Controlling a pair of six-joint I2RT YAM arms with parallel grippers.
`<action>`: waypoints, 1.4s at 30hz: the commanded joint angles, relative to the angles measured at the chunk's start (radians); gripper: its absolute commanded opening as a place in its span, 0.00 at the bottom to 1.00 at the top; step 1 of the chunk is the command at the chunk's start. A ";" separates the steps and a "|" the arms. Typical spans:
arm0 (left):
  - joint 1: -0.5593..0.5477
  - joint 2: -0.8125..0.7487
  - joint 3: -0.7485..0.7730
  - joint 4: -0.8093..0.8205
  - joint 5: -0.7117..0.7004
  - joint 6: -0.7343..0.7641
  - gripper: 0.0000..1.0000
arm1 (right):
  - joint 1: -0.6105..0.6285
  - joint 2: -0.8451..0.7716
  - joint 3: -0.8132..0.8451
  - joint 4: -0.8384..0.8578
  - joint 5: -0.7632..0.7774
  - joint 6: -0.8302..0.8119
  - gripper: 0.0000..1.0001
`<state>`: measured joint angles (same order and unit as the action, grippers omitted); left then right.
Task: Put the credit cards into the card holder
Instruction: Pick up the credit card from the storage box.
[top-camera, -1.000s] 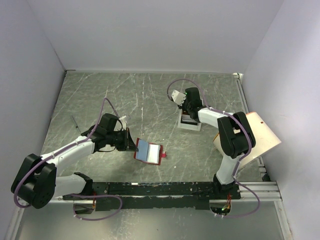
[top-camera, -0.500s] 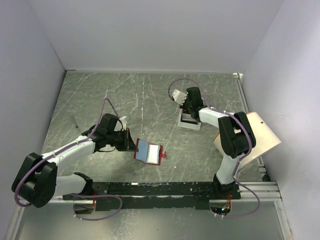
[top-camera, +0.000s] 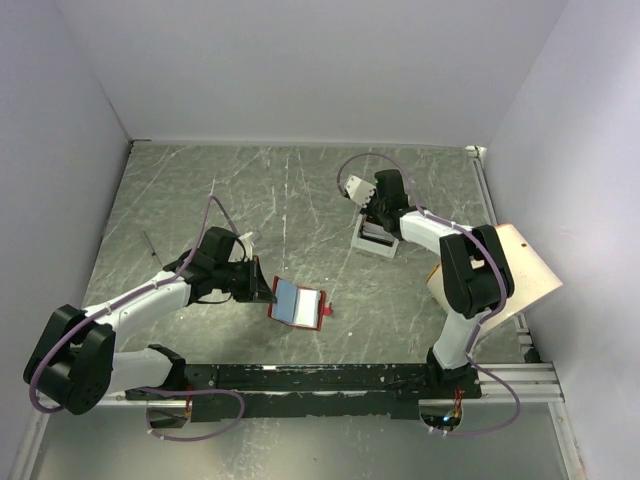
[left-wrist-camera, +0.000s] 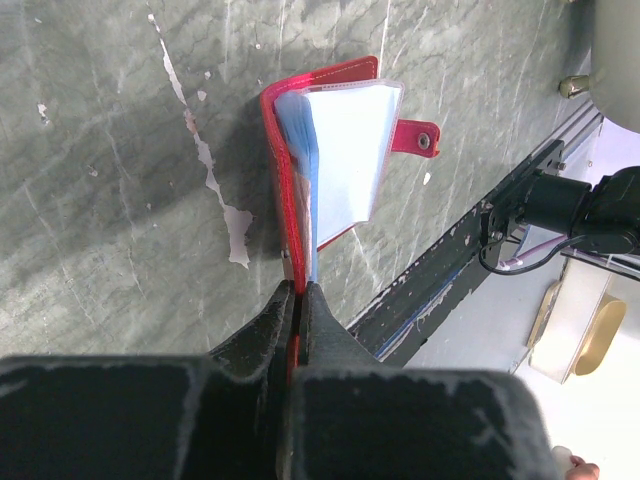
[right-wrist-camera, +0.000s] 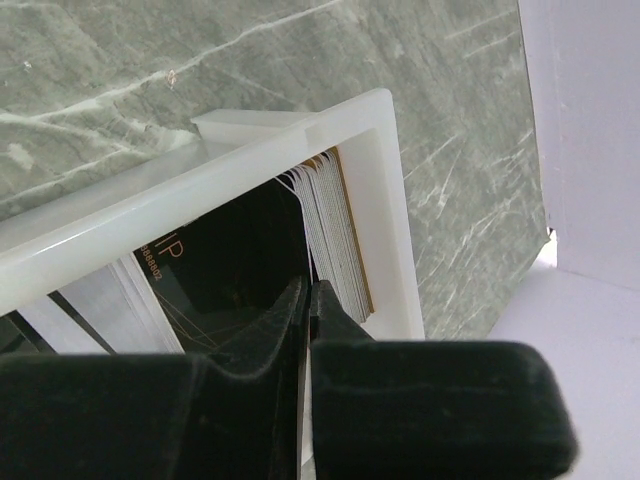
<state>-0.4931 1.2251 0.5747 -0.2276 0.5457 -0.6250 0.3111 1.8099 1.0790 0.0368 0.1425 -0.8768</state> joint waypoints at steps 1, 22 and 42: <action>0.007 -0.009 -0.006 0.034 0.024 -0.003 0.07 | -0.012 -0.041 0.037 -0.029 -0.026 0.008 0.00; 0.007 -0.016 -0.092 0.190 0.030 -0.136 0.07 | 0.014 -0.205 0.153 -0.330 0.009 0.343 0.00; 0.005 -0.099 -0.135 0.211 -0.071 -0.212 0.07 | 0.516 -0.481 0.093 -0.524 0.220 1.093 0.00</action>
<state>-0.4931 1.1561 0.4290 -0.0154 0.5026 -0.8284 0.8089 1.3972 1.1473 -0.4412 0.3450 -0.0826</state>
